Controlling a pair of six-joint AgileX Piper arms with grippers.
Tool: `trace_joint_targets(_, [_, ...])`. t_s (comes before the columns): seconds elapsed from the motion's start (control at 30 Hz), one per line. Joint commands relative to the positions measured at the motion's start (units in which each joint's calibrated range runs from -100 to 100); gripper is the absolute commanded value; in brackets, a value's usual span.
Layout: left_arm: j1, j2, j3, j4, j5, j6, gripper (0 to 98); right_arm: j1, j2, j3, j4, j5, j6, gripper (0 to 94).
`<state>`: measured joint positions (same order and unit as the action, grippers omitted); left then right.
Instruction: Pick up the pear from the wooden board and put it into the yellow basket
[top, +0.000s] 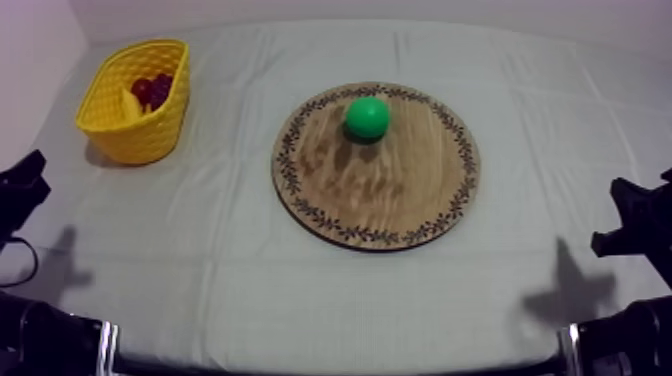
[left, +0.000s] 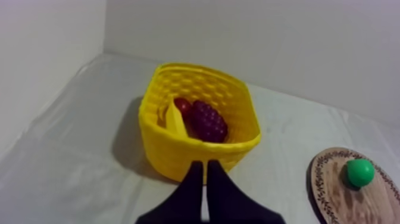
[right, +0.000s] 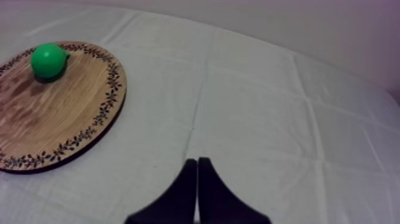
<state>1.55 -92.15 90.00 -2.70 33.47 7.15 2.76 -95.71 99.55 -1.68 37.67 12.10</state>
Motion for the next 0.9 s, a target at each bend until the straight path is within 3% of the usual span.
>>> trace_joint_targets(0.0, [0.91, 4.65, -6.57, -0.18, 0.02, -0.36, 0.0, 0.02, 0.04, 0.0, 0.0, 0.0, -0.03, 0.3])
trace_joint_targets(0.43, [10.5, 28.99, -32.98, -0.31, 2.67, -2.58, 0.0, 0.2, 0.04, 0.0, 0.0, 0.0, -0.02, 0.3])
trace_joint_targets(0.87, [19.13, 50.72, -49.25, -0.42, 8.19, -2.72, 0.0, 0.29, 0.04, 0.0, 0.0, 0.0, -0.01, 0.3])
